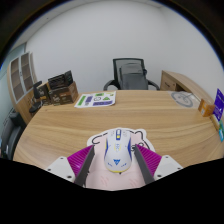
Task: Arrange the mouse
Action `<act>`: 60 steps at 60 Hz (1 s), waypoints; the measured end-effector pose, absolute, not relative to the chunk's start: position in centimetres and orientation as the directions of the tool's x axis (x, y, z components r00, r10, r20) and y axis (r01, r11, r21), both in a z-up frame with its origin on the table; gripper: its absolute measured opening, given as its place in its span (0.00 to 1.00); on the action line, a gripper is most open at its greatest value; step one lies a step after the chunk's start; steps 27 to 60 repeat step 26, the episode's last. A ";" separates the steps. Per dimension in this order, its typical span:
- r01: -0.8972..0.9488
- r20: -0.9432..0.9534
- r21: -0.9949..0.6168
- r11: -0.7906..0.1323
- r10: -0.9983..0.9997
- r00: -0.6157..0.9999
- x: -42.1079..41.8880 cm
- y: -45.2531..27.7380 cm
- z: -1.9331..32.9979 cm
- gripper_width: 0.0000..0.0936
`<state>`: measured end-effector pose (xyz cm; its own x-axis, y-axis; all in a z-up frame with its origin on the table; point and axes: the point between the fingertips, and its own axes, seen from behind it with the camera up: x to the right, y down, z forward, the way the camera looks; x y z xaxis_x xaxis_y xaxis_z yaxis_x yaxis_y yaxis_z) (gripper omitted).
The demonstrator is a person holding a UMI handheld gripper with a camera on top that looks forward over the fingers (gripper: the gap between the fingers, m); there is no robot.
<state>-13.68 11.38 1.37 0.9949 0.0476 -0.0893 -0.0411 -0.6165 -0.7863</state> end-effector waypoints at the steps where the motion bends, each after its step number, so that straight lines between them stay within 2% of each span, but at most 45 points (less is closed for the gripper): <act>1: -0.039 -0.088 -0.788 -0.614 0.049 0.995 -13.6 11.1 1.5 0.89; 26: -0.097 -0.055 -0.830 -0.549 -0.092 0.994 -18.6 -3.4 10.6 0.89; 60: -0.097 -0.055 -0.830 -0.549 -0.092 0.994 -18.6 -3.4 10.6 0.89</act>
